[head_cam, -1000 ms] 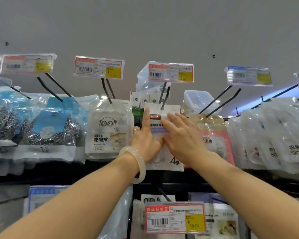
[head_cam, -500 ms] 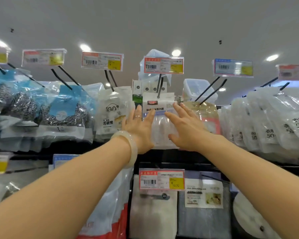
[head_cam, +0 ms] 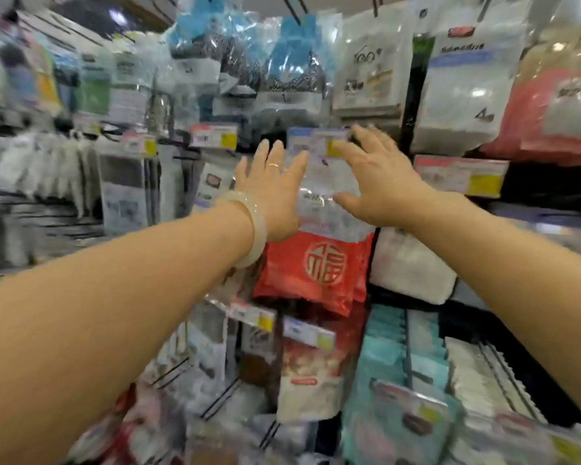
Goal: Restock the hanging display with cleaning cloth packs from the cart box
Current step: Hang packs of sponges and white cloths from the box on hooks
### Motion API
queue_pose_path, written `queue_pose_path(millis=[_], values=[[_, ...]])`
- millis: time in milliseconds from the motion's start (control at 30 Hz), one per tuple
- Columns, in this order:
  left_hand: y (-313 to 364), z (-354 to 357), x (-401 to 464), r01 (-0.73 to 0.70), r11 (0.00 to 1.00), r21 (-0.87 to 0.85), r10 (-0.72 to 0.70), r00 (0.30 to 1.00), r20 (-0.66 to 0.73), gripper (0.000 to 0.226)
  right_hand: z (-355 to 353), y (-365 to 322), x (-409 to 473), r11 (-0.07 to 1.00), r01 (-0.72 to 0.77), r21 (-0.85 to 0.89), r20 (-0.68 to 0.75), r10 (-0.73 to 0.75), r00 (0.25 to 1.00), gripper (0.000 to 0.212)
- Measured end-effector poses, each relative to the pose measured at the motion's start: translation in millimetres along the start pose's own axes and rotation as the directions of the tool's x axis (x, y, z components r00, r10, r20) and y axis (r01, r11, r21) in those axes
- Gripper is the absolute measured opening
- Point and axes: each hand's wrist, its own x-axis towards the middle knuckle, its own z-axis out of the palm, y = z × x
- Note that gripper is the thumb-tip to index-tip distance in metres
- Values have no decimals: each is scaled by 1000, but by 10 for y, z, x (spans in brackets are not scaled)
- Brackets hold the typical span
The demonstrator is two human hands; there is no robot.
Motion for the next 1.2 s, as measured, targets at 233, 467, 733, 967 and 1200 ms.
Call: queue_pose_path(millis=[233, 467, 733, 967, 1200], values=[[-1126, 816, -1265, 260, 960, 102, -279, 908, 314, 92, 1076, -1361, -168, 966, 207, 158, 212, -238, 948, 76], [-2197, 1517, -2314, 423, 888, 179, -451, 728, 517, 88, 2207, -2978, -257, 877, 315, 362, 425, -456, 782, 73], [-3866, 1893, -3306, 634, 721, 281, -643, 461, 611, 85, 3173, -4721, -140, 768, 390, 508, 492, -630, 601, 69], [-4969, 2068, -3918, 736, 567, 369, -754, 284, 592, 89, 3662, -5768, 118, 689, 432, 582, 498, -721, 481, 70], [-5575, 2527, -4151, 807, 459, 371, -778, 164, 607, 85, 4417, -6614, 404, 628, 449, 635, 519, -778, 353, 72]])
